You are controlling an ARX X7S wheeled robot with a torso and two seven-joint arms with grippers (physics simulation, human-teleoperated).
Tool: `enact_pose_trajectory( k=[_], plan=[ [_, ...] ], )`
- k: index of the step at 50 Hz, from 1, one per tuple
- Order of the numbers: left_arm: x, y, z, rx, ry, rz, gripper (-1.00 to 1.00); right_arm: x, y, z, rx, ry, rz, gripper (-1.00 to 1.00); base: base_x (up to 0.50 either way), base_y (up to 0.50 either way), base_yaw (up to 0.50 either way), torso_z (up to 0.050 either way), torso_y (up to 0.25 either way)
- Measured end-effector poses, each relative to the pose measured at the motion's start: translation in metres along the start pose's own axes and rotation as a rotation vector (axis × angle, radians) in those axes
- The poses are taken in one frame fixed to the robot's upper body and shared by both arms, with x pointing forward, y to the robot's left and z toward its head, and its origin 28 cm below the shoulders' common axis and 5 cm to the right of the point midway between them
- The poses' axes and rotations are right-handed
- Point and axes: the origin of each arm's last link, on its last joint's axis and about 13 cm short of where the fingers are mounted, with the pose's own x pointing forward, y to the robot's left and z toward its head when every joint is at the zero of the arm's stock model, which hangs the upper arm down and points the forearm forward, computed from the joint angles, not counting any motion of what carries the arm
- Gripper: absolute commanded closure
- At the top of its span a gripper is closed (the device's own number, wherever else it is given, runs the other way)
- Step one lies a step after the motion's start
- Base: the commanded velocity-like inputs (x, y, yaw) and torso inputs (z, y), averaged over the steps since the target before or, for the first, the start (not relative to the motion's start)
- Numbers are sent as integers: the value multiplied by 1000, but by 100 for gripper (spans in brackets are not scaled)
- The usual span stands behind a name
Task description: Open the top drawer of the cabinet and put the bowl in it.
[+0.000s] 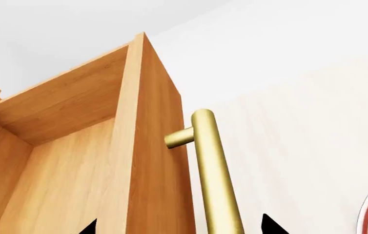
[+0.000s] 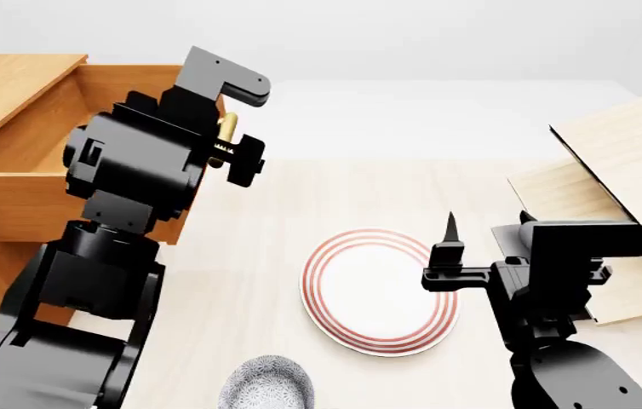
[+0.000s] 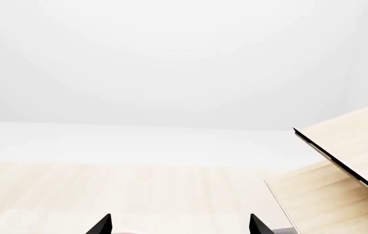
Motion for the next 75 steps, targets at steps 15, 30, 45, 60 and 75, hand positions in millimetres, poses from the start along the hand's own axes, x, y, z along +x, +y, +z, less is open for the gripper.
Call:
enact_pose_trajectory(
  k=[15, 30, 45, 60, 75],
  plan=[
    [-1, 5, 9, -68, -45, -32, -100, 0, 0, 0, 2, 0, 1, -100, -1, -1, -1, 0, 0],
    [-30, 13, 43, -134, -217, -148, -100, -2, 1, 4, 1, -9, 7, -100, 0, 0, 0, 0, 0],
    [-68, 4, 39, -81, -362, -263, -100, -4, 1, 7, 0, -19, 6, -100, 0, 0, 0, 0, 0],
    [-108, -26, 5, -35, -503, -444, -100, -6, -1, 8, 4, -25, -6, -100, 0, 0, 0, 0, 0],
    [-125, -47, -44, 22, -514, -559, -100, -9, -4, 12, 9, -35, -21, -100, 0, 0, 0, 0, 0]
  ],
)
